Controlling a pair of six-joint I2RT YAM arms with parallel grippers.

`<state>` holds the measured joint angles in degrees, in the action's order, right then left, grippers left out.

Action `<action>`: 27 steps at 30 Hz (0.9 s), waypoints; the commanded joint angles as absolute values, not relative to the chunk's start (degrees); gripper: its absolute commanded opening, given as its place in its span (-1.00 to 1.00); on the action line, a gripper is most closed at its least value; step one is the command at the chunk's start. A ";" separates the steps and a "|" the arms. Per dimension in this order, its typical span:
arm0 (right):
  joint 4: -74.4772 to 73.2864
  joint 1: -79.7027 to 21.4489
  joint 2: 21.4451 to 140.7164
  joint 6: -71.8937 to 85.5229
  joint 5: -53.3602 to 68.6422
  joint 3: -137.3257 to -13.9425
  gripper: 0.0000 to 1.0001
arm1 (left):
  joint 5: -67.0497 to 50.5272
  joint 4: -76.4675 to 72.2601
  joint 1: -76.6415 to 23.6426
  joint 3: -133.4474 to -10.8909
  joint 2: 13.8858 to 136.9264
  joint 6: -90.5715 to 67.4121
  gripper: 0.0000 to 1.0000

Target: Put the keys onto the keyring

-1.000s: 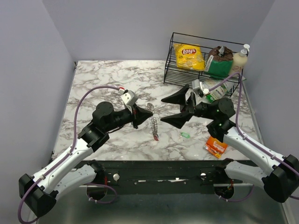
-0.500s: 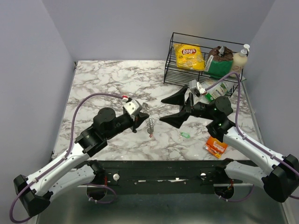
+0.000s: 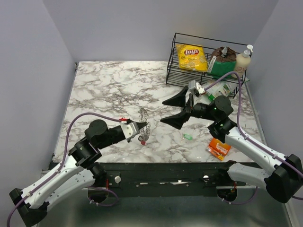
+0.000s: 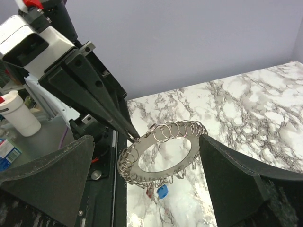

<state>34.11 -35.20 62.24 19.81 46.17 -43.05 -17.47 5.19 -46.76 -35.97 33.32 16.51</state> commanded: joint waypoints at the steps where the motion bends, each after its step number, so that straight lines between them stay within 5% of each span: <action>1: 33.05 -35.51 62.67 18.81 45.79 -45.00 1.00 | -24.34 2.99 -47.11 -34.90 31.20 24.33 -1.00; 6: 32.70 -35.51 62.67 18.54 45.62 -45.00 1.00 | -34.09 6.60 -47.11 -33.23 28.04 36.65 -1.00; 27: 28.49 -35.51 61.96 17.67 41.23 -43.77 1.00 | -36.12 8.96 -47.20 -33.48 26.72 39.03 -1.00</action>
<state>32.42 -35.20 62.35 18.41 45.06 -43.07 -34.59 9.65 -46.89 -32.88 27.09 39.18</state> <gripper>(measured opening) 0.997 0.011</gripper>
